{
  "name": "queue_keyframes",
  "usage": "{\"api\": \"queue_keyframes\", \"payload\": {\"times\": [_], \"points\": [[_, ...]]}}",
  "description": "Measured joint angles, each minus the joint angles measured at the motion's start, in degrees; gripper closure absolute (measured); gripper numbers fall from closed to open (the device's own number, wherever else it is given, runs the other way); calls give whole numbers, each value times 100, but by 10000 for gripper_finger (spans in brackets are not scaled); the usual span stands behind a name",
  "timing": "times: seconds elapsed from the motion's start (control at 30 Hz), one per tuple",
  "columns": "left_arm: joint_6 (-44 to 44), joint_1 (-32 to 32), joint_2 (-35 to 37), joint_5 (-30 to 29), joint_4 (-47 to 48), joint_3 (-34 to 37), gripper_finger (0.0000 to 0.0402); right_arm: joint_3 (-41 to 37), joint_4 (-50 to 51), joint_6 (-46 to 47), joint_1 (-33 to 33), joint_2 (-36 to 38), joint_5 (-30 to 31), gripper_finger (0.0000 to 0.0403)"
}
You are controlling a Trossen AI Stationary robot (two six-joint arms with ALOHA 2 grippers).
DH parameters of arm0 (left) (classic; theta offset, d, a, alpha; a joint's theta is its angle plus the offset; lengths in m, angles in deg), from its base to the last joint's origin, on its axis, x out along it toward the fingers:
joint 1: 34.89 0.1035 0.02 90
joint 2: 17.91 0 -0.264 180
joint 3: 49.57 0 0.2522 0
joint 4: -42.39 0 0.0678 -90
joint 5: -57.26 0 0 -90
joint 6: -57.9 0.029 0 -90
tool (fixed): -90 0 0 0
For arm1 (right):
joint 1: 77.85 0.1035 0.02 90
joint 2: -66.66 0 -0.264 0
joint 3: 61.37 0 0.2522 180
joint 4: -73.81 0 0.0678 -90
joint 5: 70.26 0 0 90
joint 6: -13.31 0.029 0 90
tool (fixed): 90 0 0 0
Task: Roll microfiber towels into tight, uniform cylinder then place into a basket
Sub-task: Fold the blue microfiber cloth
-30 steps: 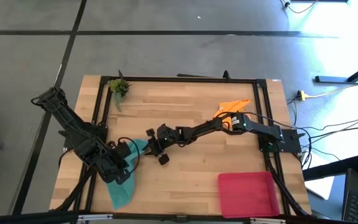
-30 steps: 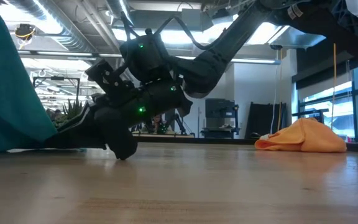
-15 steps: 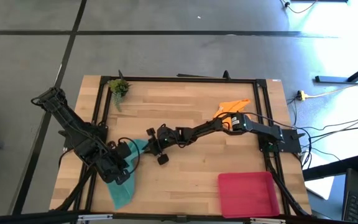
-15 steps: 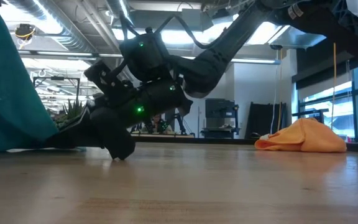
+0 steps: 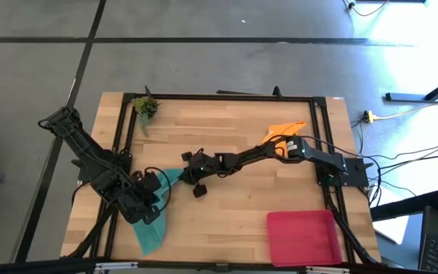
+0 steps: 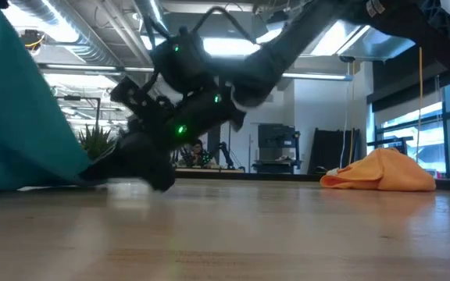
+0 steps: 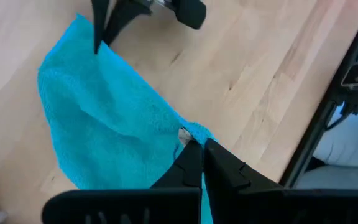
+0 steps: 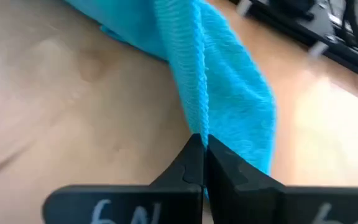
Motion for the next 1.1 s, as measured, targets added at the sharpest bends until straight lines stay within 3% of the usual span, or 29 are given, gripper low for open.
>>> {"api": "queue_keyframes", "payload": {"times": [0.4,0.53,0.67,0.87,1.1], "points": [[-10,574,1,-240,819,-3,402,4,2450,-202,-165,1570,84,401],[13,954,0,-439,1263,-81,402,4,3242,-277,-168,2234,448,401],[242,1222,0,-1013,1753,-430,402,13,4032,-136,-193,2903,929,401],[1350,1534,2,-2051,1859,-1200,402,13,5300,201,-276,3649,972,400],[2523,2050,2,-2876,1897,-1723,402,13,6245,464,-374,4196,1248,400]]}}
